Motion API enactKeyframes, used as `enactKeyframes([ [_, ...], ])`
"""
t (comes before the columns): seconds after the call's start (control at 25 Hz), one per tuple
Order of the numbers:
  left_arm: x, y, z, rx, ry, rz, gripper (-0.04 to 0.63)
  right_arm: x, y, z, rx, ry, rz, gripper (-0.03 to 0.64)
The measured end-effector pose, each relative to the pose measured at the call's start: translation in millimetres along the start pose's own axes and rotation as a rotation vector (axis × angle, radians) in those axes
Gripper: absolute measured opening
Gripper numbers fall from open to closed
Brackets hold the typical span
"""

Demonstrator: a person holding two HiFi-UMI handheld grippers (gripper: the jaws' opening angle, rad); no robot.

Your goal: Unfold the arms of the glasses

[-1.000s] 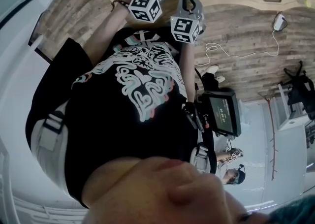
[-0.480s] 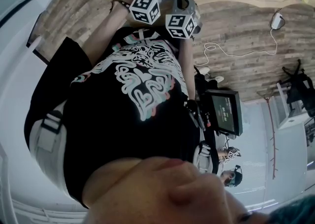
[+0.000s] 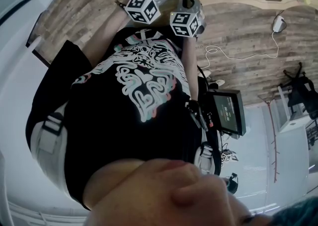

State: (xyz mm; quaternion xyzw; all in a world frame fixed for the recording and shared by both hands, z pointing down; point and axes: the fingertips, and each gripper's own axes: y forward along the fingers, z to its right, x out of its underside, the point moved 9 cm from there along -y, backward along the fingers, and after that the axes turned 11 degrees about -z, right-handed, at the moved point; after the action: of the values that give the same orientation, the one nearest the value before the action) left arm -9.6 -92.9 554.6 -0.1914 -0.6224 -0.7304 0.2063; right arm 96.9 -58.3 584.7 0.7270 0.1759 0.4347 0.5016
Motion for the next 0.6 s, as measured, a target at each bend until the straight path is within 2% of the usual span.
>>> enactKeyframes([
  [0.28, 5, -11, -8, -0.058, -0.113, 0.031, -0.009, -1, 6, 8, 0.013, 0.004, -0.027, 0.005],
  [0.36, 6, -15, -9, -0.074, -0.166, 0.046, -0.009, 1, 7, 10, 0.012, 0.007, -0.034, 0.005],
  [0.44, 8, -22, -15, -0.088, -0.275, 0.083, -0.008, 2, 8, 12, 0.011, 0.011, -0.033, 0.005],
  [0.6, 31, -27, -31, -0.091, -0.551, 0.211, -0.008, 1, 9, 15, 0.012, 0.032, -0.025, 0.005],
])
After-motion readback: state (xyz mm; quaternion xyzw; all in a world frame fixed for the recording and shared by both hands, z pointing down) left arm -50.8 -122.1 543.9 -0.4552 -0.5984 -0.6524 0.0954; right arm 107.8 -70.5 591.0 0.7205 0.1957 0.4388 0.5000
